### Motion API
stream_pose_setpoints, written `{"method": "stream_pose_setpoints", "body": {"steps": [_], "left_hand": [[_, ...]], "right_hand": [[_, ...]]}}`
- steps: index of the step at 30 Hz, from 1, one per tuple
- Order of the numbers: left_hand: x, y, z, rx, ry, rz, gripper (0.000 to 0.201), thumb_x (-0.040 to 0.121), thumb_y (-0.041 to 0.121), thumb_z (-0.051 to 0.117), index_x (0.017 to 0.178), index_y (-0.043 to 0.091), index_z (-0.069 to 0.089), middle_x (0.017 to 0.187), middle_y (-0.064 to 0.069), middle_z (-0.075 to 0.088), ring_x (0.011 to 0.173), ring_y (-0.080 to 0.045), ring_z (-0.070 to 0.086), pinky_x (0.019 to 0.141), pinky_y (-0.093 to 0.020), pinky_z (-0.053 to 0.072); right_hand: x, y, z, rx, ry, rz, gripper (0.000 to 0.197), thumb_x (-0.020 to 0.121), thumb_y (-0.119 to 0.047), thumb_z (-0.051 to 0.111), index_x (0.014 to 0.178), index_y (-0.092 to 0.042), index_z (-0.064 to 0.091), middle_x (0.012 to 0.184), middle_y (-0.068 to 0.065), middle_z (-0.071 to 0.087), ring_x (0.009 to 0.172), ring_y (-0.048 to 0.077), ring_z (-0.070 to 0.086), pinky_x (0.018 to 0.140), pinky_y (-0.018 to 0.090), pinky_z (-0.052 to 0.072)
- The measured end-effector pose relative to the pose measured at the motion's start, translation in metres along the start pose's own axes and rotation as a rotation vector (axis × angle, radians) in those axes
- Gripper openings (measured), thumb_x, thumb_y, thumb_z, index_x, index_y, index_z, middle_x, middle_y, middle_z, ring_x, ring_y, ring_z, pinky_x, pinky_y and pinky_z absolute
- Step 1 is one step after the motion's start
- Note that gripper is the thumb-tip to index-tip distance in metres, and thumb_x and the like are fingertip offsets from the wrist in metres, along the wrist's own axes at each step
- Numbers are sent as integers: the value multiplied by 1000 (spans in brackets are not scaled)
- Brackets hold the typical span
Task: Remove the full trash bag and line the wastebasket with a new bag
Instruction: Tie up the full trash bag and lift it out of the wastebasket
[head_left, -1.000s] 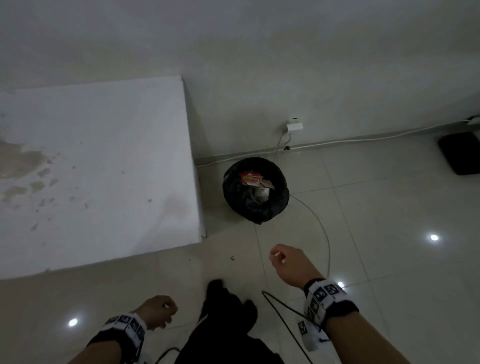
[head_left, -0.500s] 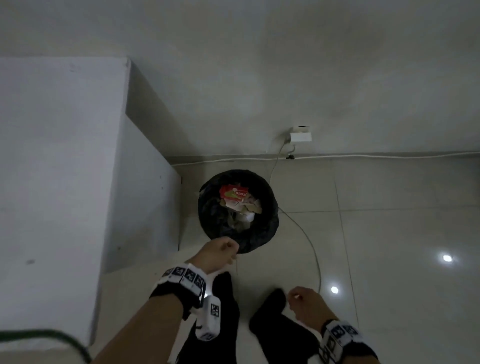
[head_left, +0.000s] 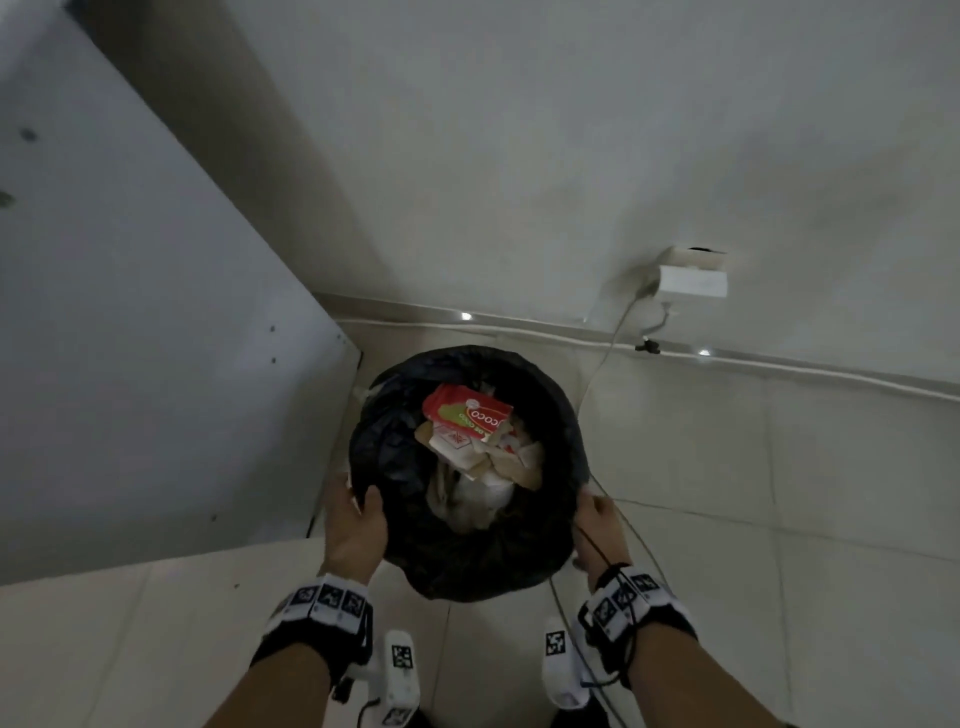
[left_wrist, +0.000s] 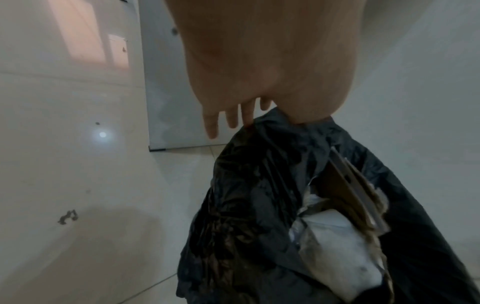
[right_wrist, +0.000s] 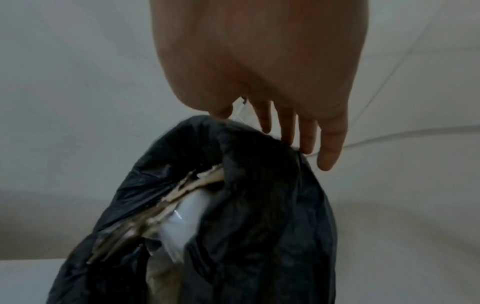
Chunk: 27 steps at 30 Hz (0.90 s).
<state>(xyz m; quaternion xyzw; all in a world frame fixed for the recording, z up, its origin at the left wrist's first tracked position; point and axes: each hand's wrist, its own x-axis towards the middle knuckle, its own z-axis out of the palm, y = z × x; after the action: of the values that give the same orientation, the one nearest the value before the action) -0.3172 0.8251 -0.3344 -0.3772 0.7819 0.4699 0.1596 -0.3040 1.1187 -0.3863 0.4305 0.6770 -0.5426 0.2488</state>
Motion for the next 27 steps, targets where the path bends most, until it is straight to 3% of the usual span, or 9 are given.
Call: {"method": "stream_pose_setpoints", "body": {"steps": [2,6,10,12,16,19,23,25,27], "left_hand": [[13,-14,15,-6,-8,-89,57,105,41,30,156,17,20,158,-14,31,141,-37,36,115,-46,32],[24,-15,27,-143,-41,-111,60,102,54,20,155,24,21,158,-10,33,140,-36,38,113,-46,35],[44,-16,17,-448,-113,-243,78,93,70,27,151,19,36,148,-14,47,133,-36,48,107,-50,42],[44,-22,9,-646,-176,-353,86,88,77,31,146,14,45,140,-18,54,124,-36,55,96,-47,49],[25,-33,-10,-601,-168,-364,41,102,42,43,126,12,56,116,-12,65,104,-32,60,92,-46,49],[26,-38,-23,-643,-103,-293,37,102,30,47,136,14,51,116,-8,64,103,-31,60,96,-48,49],[48,-33,-40,-782,0,-200,52,99,40,48,140,7,48,142,-15,54,129,-34,54,99,-42,48],[58,-35,-41,-779,-62,-282,63,88,52,60,134,9,55,129,-16,63,117,-37,62,97,-47,50],[75,-50,-39,-656,-146,-373,84,63,63,78,127,11,60,120,-19,68,104,-42,67,89,-56,53]], "right_hand": [[-7,-6,24,160,-17,55,56,96,-63,30,128,-24,54,124,9,63,110,34,61,99,54,49],[-17,-15,52,371,0,46,52,102,-55,32,139,-24,50,117,6,60,99,23,57,95,39,46],[-10,-14,58,429,45,86,77,84,-76,44,123,-11,62,107,13,63,98,32,63,99,50,50],[-6,-5,58,524,29,69,65,79,-69,59,104,-9,64,105,12,68,96,33,67,94,51,55],[-37,3,56,547,102,-74,19,92,-30,64,82,-16,69,102,19,73,88,31,69,88,45,57],[-53,-4,49,568,182,-195,19,94,-13,62,74,-14,65,91,20,71,84,34,67,77,42,54],[-50,-27,39,817,-72,-101,22,95,-16,60,114,-7,66,110,14,71,103,32,67,79,39,55],[-48,-39,30,860,-237,43,41,97,-34,55,131,-13,61,127,14,67,119,33,62,102,48,48],[-51,-47,25,805,-357,93,48,96,-48,51,130,-16,63,127,14,68,121,34,60,109,53,42]]}}
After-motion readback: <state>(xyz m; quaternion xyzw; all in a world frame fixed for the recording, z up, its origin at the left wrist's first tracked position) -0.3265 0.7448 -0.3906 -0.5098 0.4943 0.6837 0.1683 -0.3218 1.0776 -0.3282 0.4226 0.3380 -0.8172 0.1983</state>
